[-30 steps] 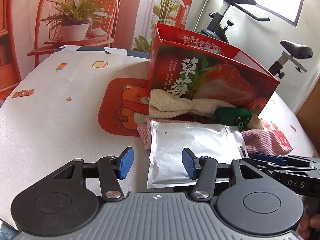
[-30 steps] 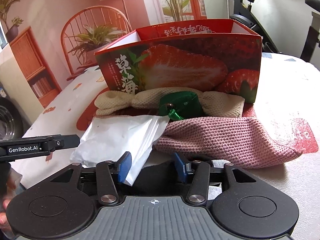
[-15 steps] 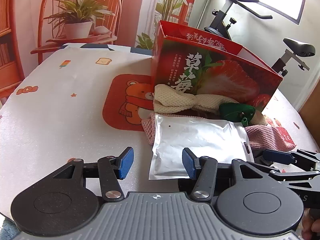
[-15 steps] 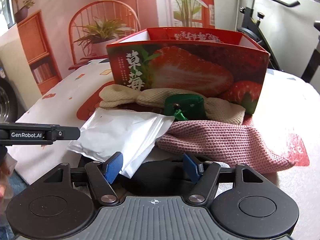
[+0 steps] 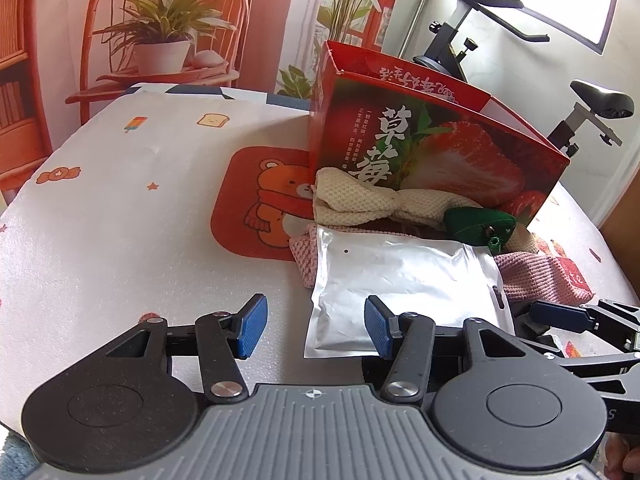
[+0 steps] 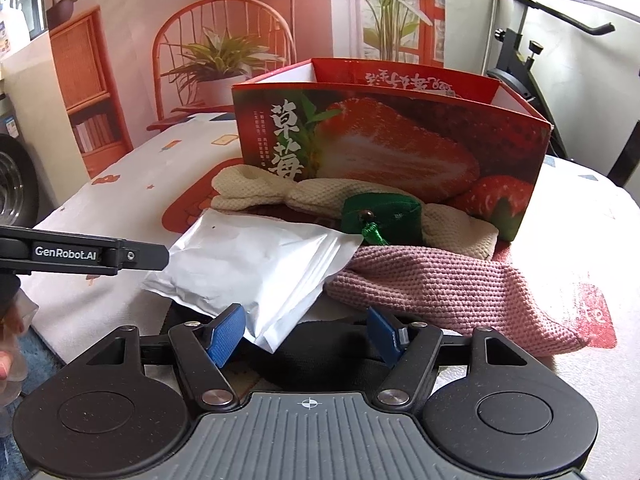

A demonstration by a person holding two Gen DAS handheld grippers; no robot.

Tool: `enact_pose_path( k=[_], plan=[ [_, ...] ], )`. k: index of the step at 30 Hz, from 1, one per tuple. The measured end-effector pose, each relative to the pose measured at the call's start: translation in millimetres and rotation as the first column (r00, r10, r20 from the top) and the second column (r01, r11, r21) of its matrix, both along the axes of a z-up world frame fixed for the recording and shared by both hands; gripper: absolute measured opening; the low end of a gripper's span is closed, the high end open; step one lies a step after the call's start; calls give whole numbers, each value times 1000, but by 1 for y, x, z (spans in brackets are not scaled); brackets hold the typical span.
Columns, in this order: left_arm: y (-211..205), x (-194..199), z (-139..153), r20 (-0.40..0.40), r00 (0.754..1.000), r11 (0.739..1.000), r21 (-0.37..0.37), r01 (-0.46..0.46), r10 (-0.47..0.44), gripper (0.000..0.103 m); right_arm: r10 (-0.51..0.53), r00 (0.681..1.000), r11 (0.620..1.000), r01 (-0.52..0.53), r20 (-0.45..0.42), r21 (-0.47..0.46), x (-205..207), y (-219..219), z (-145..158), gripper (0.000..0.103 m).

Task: Organize soft objects
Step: 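Move the left tool to the clear bag of green cable and grasp it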

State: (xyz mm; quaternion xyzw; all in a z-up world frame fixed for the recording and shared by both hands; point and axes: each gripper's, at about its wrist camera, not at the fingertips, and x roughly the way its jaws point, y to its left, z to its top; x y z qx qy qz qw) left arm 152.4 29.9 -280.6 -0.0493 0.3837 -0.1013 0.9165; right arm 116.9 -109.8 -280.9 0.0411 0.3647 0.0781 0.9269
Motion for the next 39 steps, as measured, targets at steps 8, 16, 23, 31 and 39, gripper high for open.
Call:
enact_pose_path(
  k=[8, 16, 23, 31, 39],
  plan=[
    [2, 0, 0, 0, 1000, 1000, -8, -7, 7, 56, 26, 1000, 999, -26, 0, -18, -1, 7, 1, 65],
    [4, 1, 0, 2, 1000, 1000, -12, -10, 10, 56, 51, 999, 998, -52, -9, -23, -2, 11, -1, 65],
    [5, 1, 0, 1, 1000, 1000, -12, -9, 9, 56, 63, 998, 997, -64, -18, -49, -1, 14, -5, 65],
    [6, 1, 0, 4, 1000, 1000, -17, -14, 14, 56, 48, 999, 995, -49, -11, -89, 2, 16, -8, 65],
    [7, 0, 0, 9, 1000, 999, -28, -18, 18, 56, 93, 995, 986, -86, 39, -146, 9, 23, -3, 65]
  ],
)
